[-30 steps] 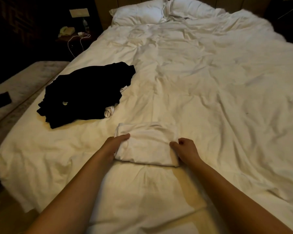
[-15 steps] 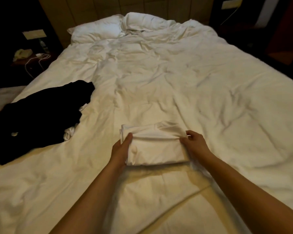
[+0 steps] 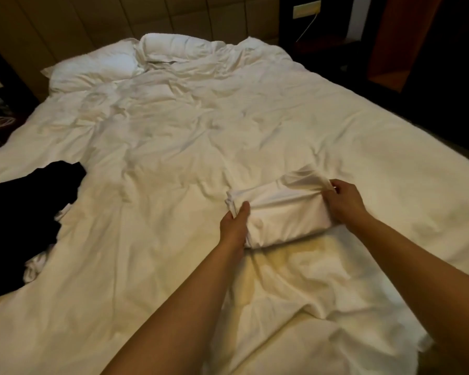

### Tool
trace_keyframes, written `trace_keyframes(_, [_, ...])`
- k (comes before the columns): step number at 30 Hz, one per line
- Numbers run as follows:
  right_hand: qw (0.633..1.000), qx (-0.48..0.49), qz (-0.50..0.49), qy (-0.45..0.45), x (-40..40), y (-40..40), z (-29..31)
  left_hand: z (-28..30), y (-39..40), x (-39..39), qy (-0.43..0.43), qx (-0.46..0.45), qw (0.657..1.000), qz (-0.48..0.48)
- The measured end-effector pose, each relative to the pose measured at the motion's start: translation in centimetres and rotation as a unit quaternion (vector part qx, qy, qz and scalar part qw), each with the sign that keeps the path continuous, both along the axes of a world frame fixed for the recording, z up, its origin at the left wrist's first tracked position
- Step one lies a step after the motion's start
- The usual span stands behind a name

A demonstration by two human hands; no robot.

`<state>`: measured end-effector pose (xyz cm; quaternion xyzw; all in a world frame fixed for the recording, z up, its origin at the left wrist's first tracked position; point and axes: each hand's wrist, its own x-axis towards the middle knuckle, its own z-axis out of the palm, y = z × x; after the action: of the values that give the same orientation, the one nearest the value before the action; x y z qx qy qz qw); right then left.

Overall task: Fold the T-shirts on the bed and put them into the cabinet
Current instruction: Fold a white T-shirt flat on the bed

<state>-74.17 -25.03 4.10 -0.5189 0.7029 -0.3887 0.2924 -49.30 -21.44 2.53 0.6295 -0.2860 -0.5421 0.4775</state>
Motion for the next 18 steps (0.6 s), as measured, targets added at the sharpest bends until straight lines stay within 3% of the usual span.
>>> trace_keyframes(6, [0.997, -0.002, -0.047, 0.067, -2.9, -3.8, -1.6, -1.7, -5.1, -4.3, -0.061, 0.025, 0.998, -0.015])
trace_keyframes(10, [0.982, 0.029, -0.028, 0.183, -3.4, -4.5, -4.0, -2.8, -6.2, -5.5, -0.212, 0.03, 0.977, 0.014])
trace_keyframes(11, [0.972, 0.008, -0.024, 0.233, -3.1, -4.4, -4.3, -2.9, -6.1, -5.8, -0.296, -0.005, 0.955, 0.031])
trace_keyframes(13, [0.952, -0.064, 0.013, 0.299, -2.1, -4.4, -4.9, -2.4, -5.5, -6.9, -0.462, -0.13, 0.877, 0.035])
trace_keyframes(15, [0.934, -0.085, 0.081, 0.337, -1.1, -4.6, -6.0, -2.8, -5.3, -7.9, -0.558, -0.218, 0.797, -0.074])
trace_keyframes(17, [0.923, -0.019, 0.131, 0.362, -0.5, -4.6, -7.1, -3.9, -5.3, -7.8, -0.613, -0.156, 0.743, -0.22])
trace_keyframes(18, [0.922, 0.016, 0.142, 0.361, -0.6, -4.5, -7.7, -4.4, -5.4, -7.3, -0.614, -0.107, 0.737, -0.262])
